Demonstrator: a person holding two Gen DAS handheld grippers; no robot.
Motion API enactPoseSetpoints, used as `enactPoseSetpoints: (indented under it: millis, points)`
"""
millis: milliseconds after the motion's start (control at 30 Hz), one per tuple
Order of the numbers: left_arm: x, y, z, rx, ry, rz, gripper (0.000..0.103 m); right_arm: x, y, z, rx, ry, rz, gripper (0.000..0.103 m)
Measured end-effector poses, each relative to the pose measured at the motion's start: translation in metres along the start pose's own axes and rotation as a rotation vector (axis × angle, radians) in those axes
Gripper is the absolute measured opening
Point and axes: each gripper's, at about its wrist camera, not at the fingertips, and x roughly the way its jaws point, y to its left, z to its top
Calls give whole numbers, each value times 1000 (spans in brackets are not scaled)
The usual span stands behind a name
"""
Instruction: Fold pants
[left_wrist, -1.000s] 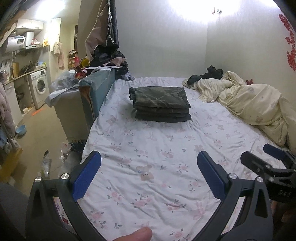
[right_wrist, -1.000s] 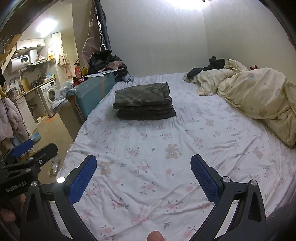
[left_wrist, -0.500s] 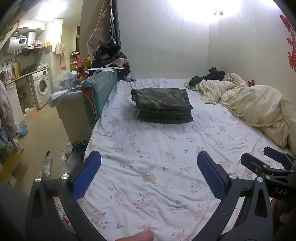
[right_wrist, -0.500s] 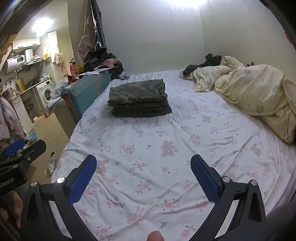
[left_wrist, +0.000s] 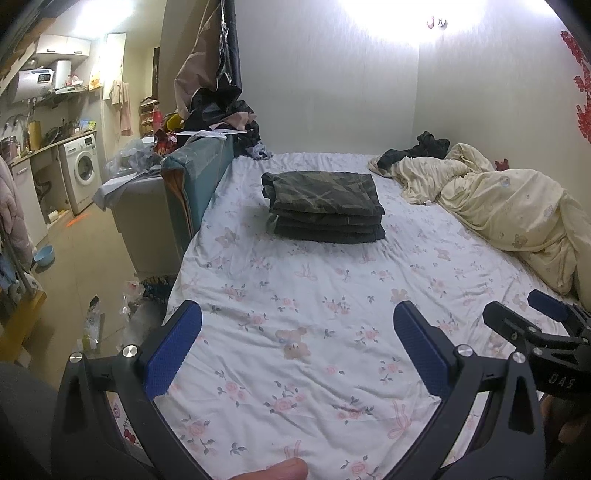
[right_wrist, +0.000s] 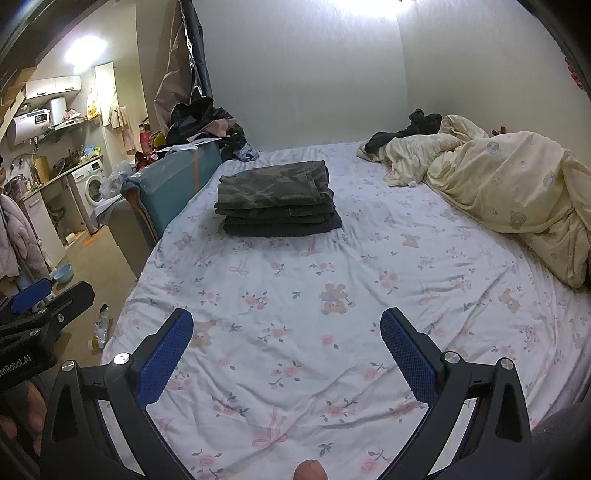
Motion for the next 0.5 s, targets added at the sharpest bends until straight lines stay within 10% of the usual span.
enactPoseSetpoints:
  millis: [500]
  points:
    - [4,-7,-9,-5,12,1,102,-1,0,1,0,1,4,103]
